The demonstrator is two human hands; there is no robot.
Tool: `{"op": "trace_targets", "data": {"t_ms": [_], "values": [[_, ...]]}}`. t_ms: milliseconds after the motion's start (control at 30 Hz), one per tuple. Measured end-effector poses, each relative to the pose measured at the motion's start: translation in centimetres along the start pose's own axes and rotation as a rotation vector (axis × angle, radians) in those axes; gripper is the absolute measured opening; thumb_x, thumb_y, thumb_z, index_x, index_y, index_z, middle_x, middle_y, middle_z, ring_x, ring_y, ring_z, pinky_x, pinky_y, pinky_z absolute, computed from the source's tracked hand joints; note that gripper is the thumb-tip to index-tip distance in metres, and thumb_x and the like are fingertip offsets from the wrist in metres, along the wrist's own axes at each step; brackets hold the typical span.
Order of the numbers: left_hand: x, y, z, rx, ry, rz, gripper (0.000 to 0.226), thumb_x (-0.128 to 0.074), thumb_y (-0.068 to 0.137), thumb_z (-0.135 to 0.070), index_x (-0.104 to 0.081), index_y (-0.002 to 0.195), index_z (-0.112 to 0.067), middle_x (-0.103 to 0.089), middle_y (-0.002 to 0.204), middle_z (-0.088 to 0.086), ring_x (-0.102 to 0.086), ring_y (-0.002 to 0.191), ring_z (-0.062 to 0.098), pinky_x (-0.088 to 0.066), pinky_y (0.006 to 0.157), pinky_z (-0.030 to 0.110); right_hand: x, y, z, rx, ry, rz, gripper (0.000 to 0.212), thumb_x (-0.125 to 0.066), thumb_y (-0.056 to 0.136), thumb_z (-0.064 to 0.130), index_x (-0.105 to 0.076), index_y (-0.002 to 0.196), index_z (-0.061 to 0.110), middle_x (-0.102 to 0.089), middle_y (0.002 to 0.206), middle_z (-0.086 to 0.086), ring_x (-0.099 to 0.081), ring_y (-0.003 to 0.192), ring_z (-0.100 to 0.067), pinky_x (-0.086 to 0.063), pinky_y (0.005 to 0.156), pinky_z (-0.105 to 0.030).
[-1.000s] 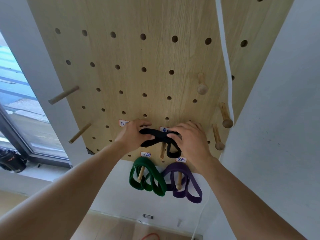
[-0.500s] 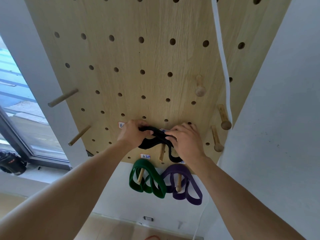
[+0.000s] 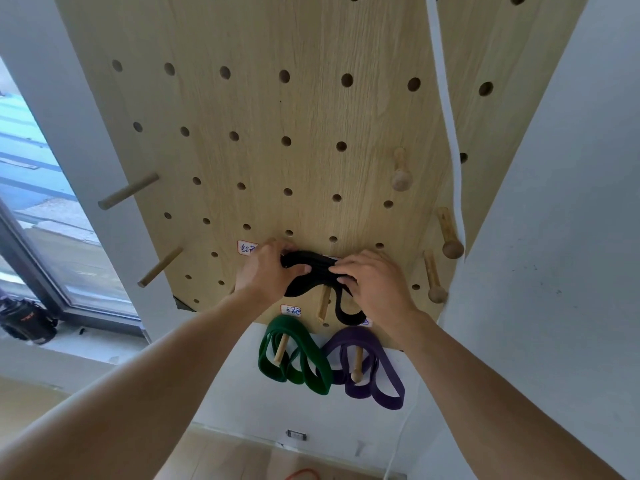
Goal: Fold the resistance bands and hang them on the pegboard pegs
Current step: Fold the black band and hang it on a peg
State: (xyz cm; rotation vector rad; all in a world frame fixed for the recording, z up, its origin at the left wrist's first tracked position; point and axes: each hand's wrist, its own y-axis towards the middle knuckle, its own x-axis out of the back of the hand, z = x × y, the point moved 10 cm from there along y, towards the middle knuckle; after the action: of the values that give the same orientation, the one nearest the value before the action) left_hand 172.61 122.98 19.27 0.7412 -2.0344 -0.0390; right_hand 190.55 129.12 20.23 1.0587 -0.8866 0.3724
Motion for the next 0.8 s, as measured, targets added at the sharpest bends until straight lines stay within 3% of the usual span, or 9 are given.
{"op": "trace_targets", "data": {"t_ms": [133,300,500,667,800], "values": [[1.0,-0.4,-1.7,-0.105,0.033,-0.112,0.033,-0.077,0.084,-0.028,-0.068,0.116,-0.023,-0.063,0.114,-0.004,-0.057,0.108,0.019,-0.052,0.084,0.039,0.4,0.5,-0.6,-0.088,0.103,-0.065,0.013,-0.084,0.083,0.012,-0.085,0.093,0.021,-0.075,0.088,0.003,-0.064,0.081,-0.022,-0.049,0.076,-0.035],[0.4,-0.8,-2.4,-0.171,0.064,-0.11,0.026,-0.074,0.087,-0.034,-0.073,0.111,-0.024,-0.066,0.112,-0.004,-0.057,0.108,0.018,-0.05,0.082,0.035,-0.3,-1.0,-1.0,-0.159,0.155,-0.043,0.017,-0.08,0.089,0.017,-0.083,0.105,0.022,-0.071,0.096,0.001,-0.059,0.093,-0.017,-0.042,0.084,-0.022],[-0.3,-1.0,-2.8,-0.169,0.125,-0.072,0.035,-0.073,0.085,-0.047,-0.071,0.113,-0.026,-0.066,0.114,-0.006,-0.059,0.106,0.019,-0.05,0.085,0.037,0.8,-0.9,-1.3,-0.131,0.091,-0.051,0.018,-0.078,0.089,0.012,-0.082,0.105,0.02,-0.07,0.096,0.003,-0.06,0.094,-0.017,-0.052,0.083,-0.029],[-0.2,-0.8,-3.5,-0.137,0.093,-0.093,0.037,-0.072,0.084,-0.05,-0.069,0.111,-0.025,-0.064,0.112,-0.006,-0.058,0.105,0.017,-0.051,0.082,0.036,1.5,-0.4,-1.0,-0.139,0.055,-0.105,0.016,-0.082,0.084,0.009,-0.083,0.099,0.015,-0.064,0.082,0.001,-0.059,0.085,-0.019,-0.049,0.072,-0.027],[-0.7,-1.0,-4.0,-0.169,0.134,-0.055,0.038,-0.075,0.083,-0.047,-0.068,0.114,-0.026,-0.061,0.116,-0.006,-0.057,0.107,0.017,-0.043,0.077,0.029,0.4,-1.1,-0.9,-0.13,0.021,-0.061,0.02,-0.09,0.073,0.007,-0.081,0.088,0.018,-0.062,0.08,0.002,-0.062,0.08,-0.02,-0.048,0.063,-0.026]]}}
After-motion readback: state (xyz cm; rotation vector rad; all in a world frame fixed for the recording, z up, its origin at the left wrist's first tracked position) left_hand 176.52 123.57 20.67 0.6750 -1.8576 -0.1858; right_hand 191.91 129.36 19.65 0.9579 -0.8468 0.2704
